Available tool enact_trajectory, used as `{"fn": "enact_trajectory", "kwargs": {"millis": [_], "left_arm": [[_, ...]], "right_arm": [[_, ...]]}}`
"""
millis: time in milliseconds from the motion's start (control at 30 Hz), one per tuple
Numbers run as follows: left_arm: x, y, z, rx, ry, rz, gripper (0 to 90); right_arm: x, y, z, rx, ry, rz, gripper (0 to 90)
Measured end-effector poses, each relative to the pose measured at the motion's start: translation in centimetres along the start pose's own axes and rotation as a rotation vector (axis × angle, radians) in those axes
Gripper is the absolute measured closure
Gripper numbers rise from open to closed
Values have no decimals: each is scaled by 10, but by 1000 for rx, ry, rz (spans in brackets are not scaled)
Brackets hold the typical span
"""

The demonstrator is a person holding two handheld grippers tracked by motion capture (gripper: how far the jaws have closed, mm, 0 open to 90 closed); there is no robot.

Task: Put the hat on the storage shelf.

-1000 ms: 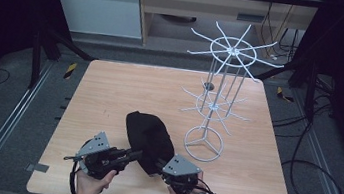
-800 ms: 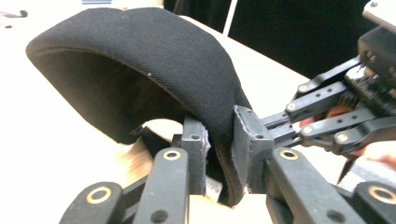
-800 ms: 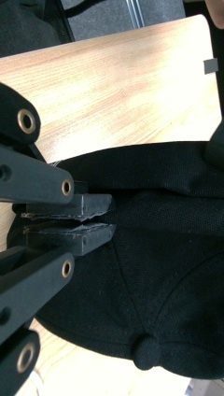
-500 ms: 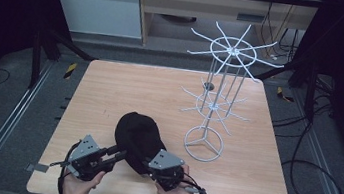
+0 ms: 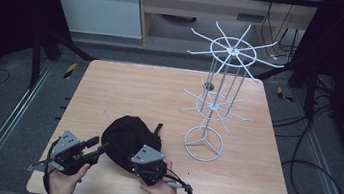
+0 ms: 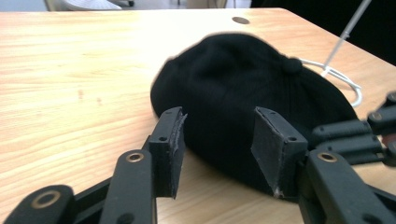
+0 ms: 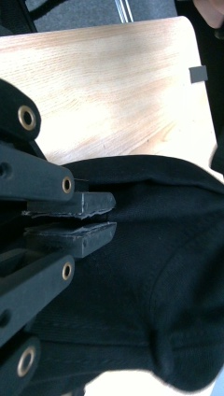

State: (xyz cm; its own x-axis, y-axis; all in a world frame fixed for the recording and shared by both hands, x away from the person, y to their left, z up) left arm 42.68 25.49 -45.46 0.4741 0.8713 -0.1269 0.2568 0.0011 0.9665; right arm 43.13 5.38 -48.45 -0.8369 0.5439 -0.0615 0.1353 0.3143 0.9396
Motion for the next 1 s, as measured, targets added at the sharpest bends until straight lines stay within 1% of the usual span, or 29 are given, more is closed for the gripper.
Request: {"fn": "enact_trajectory", "kwargs": {"millis": [67, 200, 233, 300, 333, 400, 433, 500, 600, 700, 800, 933, 967, 1000], "left_arm": [[6, 1, -1, -5, 22, 7, 510], [18, 1, -3, -7, 51, -11, 503], [20, 1, -3, -6, 54, -16, 501], [23, 0, -3, -5, 58, -25, 497], [24, 0, -3, -2, 59, -28, 494], [24, -1, -2, 4, 57, -33, 489], [23, -2, -1, 6, 55, -34, 484], [22, -2, 0, 8, 52, -34, 472], [18, -1, 2, 9, 42, -39, 455], [14, 0, 4, 11, 27, -41, 444], [8, 1, 9, 18, 8, -40, 434], [-3, 3, 17, 34, -20, -35, 419], [-3, 3, 17, 34, -20, -35, 414], [-8, 5, 22, 48, -29, -28, 409]], "right_arm": [[4, -1, 6, 15, 8, -4, 825], [12, -5, 16, 58, 28, -8, 786], [13, -6, 17, 55, 29, -9, 771], [13, -4, 14, 27, 44, 15, 717], [12, -1, 11, 6, 56, 39, 682], [9, 5, 3, -39, 64, 77, 637], [6, 8, -3, -58, 60, 91, 608], [-2, 13, -17, -92, 35, 106, 575], [-19, 17, -39, -127, -28, 123, 521], [-37, 15, -61, -137, -87, 139, 469], [-54, 7, -82, -130, -143, 150, 435], [-74, -10, -111, -125, -216, 169, 408], [-74, -10, -111, -125, -216, 169, 408], [-83, -21, -128, -121, -255, 182, 396]]}}
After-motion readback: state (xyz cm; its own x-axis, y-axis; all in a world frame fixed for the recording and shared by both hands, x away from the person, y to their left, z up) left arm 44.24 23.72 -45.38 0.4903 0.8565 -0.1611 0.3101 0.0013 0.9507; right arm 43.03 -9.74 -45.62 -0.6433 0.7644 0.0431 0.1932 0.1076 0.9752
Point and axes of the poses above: each handheld gripper's, and its own axes: z roughly forward along the jaws, y roughly out of its top, x roughly to its left, the point moved 4 cm from there along z, roughly forward along the jaws, and after that the axes turned 12 degrees about -x, right-handed, at the moved point
